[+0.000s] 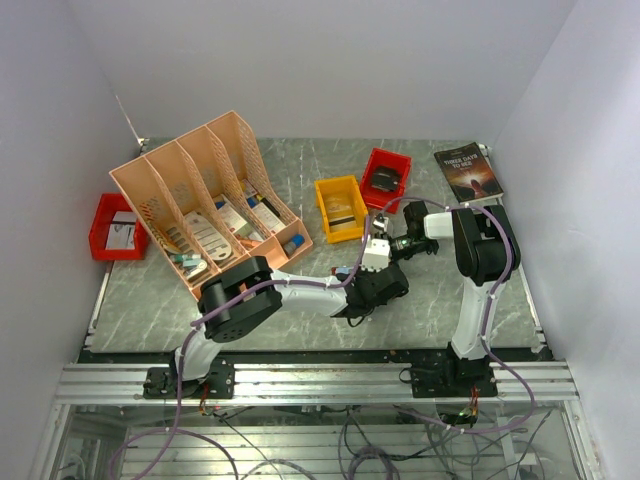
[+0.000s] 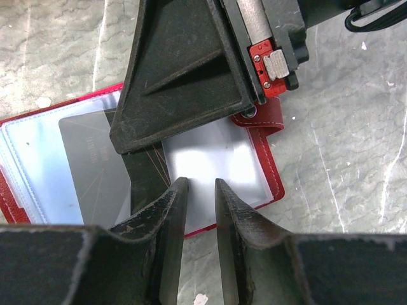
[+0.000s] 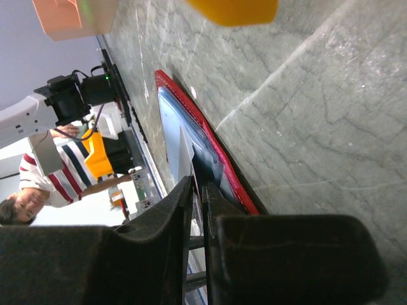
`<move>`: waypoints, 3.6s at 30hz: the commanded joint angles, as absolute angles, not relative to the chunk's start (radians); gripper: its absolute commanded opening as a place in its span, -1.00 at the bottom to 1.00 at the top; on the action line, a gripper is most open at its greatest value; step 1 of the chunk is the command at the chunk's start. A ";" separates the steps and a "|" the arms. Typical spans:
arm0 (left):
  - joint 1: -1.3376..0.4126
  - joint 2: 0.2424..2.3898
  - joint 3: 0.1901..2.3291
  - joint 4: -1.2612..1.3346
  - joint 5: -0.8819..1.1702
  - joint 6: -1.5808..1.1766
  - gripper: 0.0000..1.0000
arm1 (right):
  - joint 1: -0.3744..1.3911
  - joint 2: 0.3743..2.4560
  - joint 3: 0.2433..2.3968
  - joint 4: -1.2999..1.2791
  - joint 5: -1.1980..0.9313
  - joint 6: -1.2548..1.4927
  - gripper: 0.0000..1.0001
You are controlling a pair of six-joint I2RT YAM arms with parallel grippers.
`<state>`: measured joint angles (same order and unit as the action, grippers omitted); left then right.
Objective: Put the credit cards into the card holder
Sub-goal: Insert the credit card into the card holder, then turn over the card slot in the card holder.
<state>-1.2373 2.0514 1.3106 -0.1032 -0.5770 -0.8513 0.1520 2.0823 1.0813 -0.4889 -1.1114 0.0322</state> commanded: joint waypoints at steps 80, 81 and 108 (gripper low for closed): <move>-0.931 1.609 0.795 0.229 -0.265 -0.627 -0.31 | 0.122 1.371 0.885 -0.751 -1.134 -1.282 -1.00; -0.928 1.623 0.805 0.218 -0.264 -0.623 -0.43 | 0.128 1.369 0.876 -0.774 -1.120 -1.352 -1.00; -1.008 1.803 0.870 0.240 -0.108 -0.652 -0.59 | 0.263 1.523 0.862 -0.472 -0.700 -0.898 -1.00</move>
<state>-0.9775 1.7836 0.8558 0.2081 -0.1402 -0.6399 0.2657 1.5036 0.8371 -0.5102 -0.7383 -0.9771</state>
